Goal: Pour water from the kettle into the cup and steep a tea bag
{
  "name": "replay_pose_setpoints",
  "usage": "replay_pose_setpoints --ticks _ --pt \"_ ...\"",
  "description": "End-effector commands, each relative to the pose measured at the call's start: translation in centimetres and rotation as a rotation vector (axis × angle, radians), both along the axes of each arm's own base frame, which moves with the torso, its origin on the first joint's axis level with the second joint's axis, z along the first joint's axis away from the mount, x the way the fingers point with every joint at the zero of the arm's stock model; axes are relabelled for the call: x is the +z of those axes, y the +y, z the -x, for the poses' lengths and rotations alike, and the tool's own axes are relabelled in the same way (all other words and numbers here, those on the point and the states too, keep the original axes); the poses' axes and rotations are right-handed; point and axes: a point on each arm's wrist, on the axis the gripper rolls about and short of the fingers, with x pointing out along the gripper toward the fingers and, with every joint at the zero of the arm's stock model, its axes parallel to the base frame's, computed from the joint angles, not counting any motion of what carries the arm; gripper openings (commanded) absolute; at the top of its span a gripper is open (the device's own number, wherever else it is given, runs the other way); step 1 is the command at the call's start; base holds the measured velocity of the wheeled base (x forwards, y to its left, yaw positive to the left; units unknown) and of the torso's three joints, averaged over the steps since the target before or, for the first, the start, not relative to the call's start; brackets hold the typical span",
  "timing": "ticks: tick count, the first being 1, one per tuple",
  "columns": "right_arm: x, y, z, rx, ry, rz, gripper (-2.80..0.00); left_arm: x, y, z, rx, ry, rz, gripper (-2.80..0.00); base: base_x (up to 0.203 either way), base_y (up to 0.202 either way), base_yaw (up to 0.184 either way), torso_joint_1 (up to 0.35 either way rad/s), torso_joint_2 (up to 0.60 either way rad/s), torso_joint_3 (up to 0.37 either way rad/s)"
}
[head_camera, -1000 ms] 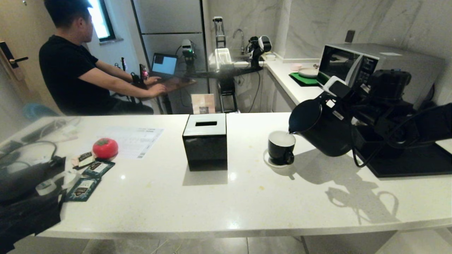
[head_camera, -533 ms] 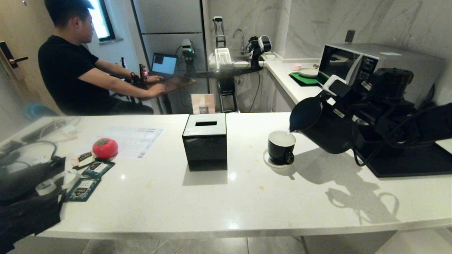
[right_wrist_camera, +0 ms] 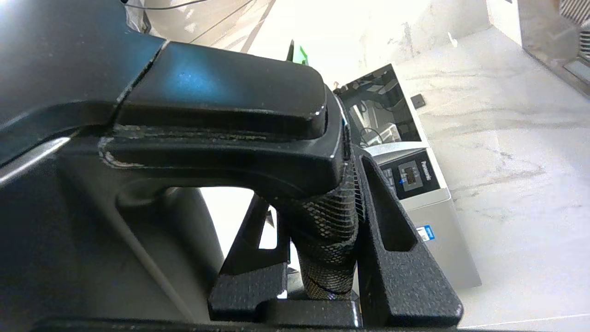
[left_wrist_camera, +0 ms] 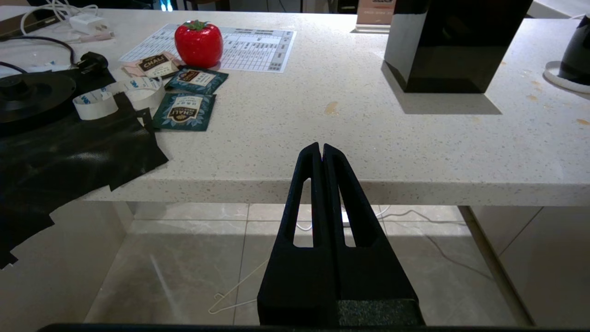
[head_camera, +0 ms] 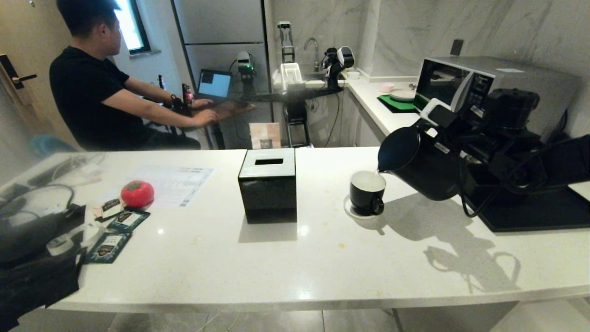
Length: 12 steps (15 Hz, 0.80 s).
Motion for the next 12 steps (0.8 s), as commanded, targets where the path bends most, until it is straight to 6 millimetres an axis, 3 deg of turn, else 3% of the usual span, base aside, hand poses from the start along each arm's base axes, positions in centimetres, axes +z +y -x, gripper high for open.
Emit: replay_pose_setpoints --ticks 1,12 --pt "0.06 0.03 0.02 0.000 -0.006 0.006 -2.80 0.00 0.00 0.00 0.001 0.000 0.000 -2.80 0.000 0.000 0.000 0.000 0.00 0.000" --pt "-0.08 0.08 0.05 0.001 0.000 0.005 -2.80 0.00 0.00 0.00 0.001 0.000 0.001 -2.80 0.000 0.000 0.000 0.000 0.00 0.000"
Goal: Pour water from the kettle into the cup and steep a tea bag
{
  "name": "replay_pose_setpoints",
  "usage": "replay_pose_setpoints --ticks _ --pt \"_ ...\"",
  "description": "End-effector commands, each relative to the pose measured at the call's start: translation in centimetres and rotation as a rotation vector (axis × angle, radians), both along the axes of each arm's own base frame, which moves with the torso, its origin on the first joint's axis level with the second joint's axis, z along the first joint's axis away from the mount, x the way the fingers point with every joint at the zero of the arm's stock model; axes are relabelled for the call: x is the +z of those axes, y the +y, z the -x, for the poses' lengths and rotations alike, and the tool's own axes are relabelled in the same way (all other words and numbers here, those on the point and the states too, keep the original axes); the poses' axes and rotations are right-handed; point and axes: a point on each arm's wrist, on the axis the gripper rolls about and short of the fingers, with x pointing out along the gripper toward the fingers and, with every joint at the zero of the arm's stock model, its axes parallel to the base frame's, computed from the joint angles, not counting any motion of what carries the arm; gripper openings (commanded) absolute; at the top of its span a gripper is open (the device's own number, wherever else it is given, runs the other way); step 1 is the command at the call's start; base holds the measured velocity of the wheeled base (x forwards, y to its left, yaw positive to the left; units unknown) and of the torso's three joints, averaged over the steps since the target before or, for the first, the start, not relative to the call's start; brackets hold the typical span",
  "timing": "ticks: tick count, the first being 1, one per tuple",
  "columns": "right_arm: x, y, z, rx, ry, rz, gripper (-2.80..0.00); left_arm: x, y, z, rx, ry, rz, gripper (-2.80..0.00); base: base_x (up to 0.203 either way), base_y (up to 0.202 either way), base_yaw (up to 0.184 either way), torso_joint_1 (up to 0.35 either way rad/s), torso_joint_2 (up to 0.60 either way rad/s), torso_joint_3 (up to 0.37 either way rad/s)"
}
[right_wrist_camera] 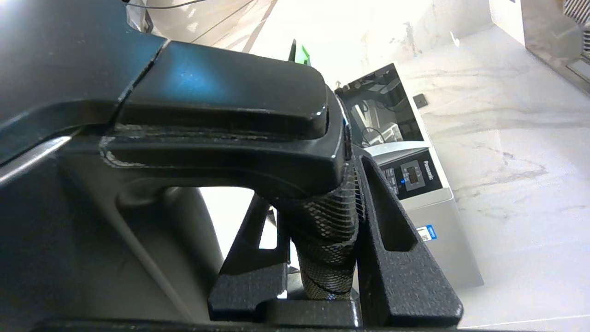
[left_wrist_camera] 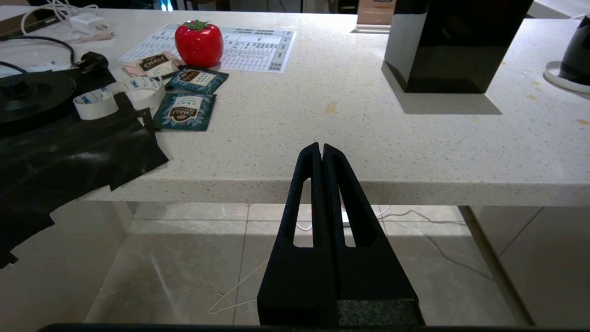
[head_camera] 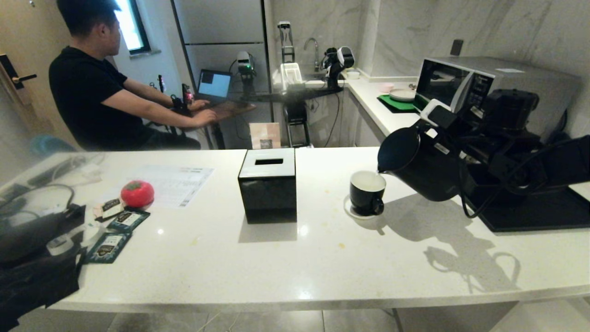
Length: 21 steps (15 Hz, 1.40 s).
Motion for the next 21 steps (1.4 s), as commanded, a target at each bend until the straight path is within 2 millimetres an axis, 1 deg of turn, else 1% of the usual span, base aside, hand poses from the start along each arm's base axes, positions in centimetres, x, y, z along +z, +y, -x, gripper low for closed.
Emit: replay_pose_setpoints --ticks 1,21 --pt "0.09 0.27 0.04 0.006 -0.007 0.005 -2.80 0.00 0.00 0.00 -0.001 0.000 0.000 -2.80 0.000 0.000 0.000 0.000 0.00 0.000" --pt "0.22 0.62 0.30 0.015 -0.007 -0.004 -2.80 0.00 0.00 0.00 -0.001 0.000 0.001 -2.80 0.000 0.000 0.000 0.000 0.00 0.000"
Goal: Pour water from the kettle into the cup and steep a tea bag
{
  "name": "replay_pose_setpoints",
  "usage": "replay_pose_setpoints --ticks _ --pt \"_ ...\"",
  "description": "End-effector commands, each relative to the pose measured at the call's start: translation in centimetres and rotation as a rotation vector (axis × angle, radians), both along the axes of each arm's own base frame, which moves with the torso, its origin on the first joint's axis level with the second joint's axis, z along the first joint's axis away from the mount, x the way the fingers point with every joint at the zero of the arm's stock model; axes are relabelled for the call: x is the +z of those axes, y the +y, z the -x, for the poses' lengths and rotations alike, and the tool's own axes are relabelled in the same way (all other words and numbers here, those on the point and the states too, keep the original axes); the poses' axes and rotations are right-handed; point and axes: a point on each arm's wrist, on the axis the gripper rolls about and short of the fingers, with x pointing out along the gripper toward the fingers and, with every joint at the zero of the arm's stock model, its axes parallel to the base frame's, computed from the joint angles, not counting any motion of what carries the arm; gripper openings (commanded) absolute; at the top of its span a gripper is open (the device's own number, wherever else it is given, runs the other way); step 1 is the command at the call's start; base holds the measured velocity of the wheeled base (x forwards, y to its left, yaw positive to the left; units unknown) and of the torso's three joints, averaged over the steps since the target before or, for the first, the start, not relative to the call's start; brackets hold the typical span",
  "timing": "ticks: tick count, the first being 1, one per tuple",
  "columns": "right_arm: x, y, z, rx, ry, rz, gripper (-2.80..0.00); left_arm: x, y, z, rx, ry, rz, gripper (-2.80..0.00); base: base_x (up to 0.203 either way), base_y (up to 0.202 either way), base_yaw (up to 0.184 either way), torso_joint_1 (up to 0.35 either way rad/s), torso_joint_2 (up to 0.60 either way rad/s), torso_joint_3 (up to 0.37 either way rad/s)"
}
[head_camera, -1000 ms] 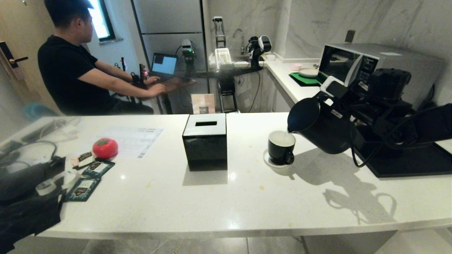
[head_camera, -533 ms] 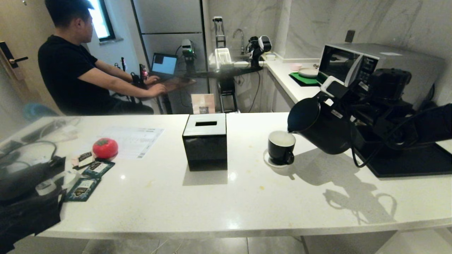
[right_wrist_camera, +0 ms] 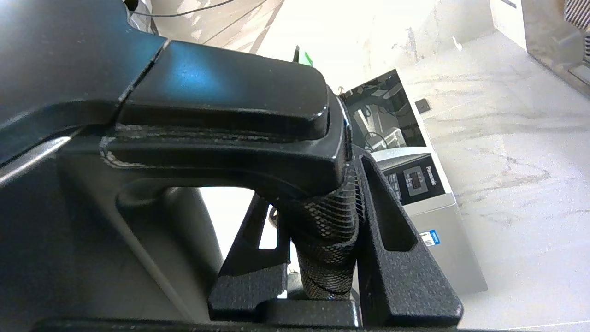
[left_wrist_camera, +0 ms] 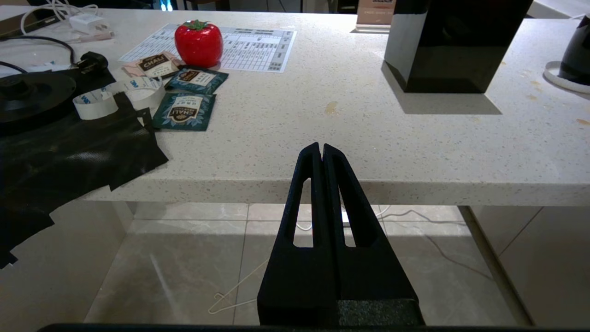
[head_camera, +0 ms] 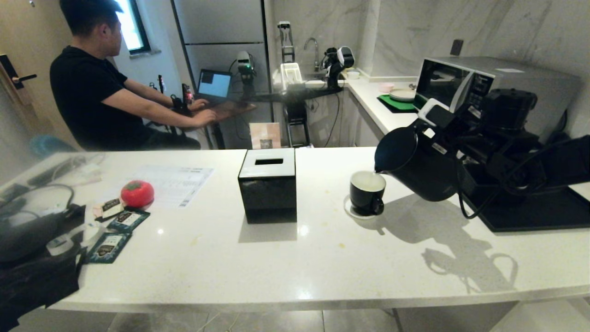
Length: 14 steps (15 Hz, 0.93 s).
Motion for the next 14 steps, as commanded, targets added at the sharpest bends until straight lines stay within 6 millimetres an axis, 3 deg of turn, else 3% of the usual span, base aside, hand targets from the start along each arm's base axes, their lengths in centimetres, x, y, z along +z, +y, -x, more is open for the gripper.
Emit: replay_pose_setpoints --ticks 1,14 --pt "0.1 0.0 0.1 0.000 -0.004 0.004 -2.80 0.0 0.0 0.0 0.000 0.000 0.001 -2.80 0.000 0.000 0.000 0.000 0.00 0.000" --pt "0.5 -0.2 1.8 -0.001 0.011 -0.028 -2.80 0.0 0.0 0.0 0.001 0.000 0.001 -2.80 0.000 0.000 0.000 0.000 0.00 0.000"
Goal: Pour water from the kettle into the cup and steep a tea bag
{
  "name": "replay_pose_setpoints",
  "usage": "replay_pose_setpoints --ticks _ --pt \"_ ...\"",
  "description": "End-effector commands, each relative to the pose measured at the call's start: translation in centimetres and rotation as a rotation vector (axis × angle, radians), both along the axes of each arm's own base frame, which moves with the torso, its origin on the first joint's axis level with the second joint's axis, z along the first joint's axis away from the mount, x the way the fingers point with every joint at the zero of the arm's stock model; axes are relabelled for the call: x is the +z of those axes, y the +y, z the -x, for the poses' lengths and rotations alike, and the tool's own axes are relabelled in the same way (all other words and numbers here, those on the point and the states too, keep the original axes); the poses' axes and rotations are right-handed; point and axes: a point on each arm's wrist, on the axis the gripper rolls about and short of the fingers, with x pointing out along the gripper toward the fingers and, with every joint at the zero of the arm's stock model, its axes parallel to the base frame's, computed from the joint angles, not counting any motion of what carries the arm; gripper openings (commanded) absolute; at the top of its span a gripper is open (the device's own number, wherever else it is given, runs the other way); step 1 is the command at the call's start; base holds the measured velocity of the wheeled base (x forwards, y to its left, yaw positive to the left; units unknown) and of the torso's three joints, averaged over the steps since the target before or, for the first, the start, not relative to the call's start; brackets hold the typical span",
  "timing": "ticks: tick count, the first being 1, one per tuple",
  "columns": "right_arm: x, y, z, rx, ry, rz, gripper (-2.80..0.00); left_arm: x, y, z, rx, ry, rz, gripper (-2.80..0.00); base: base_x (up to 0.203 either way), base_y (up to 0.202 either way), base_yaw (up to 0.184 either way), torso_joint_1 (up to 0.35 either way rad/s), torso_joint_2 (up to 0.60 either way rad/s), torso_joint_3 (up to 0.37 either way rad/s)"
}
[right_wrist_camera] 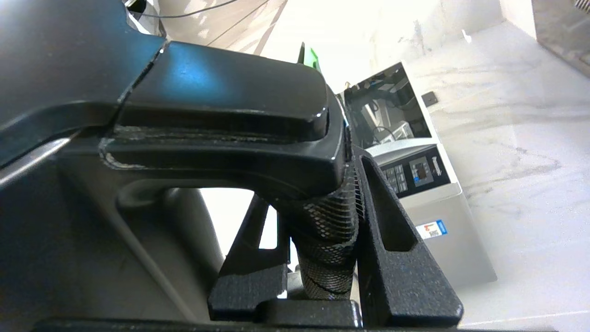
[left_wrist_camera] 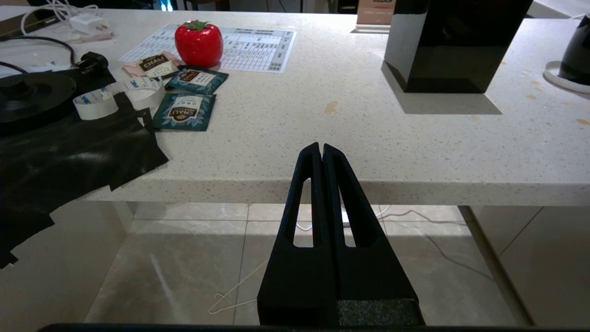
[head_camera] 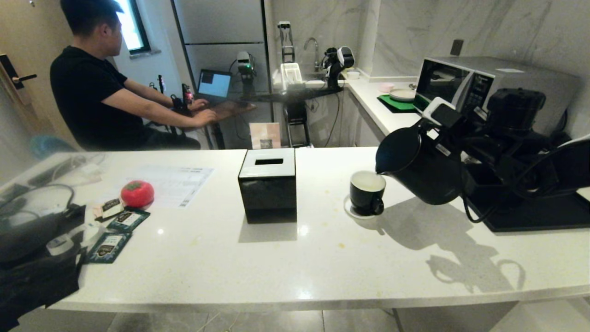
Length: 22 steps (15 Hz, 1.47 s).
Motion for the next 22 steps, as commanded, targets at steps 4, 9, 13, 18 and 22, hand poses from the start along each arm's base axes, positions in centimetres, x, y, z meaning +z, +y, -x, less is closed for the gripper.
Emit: replay_pose_setpoints --ticks 4,9,13,18,22 --pt "0.68 -0.07 0.91 0.000 -0.014 -0.023 -2.80 0.00 0.00 0.00 0.001 0.000 0.001 -2.80 0.000 0.000 0.000 0.000 0.00 0.000" --pt "0.71 -0.14 1.33 0.000 -0.001 -0.058 -2.80 0.00 0.00 0.00 0.001 0.000 0.000 -2.80 0.000 0.000 0.000 0.000 0.00 0.000" --pt "0.75 -0.25 1.43 -0.020 -0.001 -0.092 -2.80 0.00 0.00 0.00 0.001 0.000 0.001 -2.80 0.000 0.000 0.000 0.000 0.00 0.000" --pt "0.43 -0.11 1.29 -0.032 0.007 -0.167 -2.80 0.00 0.00 0.00 0.001 0.000 0.001 -2.80 0.000 0.000 0.000 0.000 0.00 0.000" --pt "0.45 -0.17 1.08 -0.057 0.003 -0.261 -2.80 0.00 0.00 0.00 0.000 0.000 0.001 -2.80 0.000 0.000 0.000 0.000 0.00 0.000"
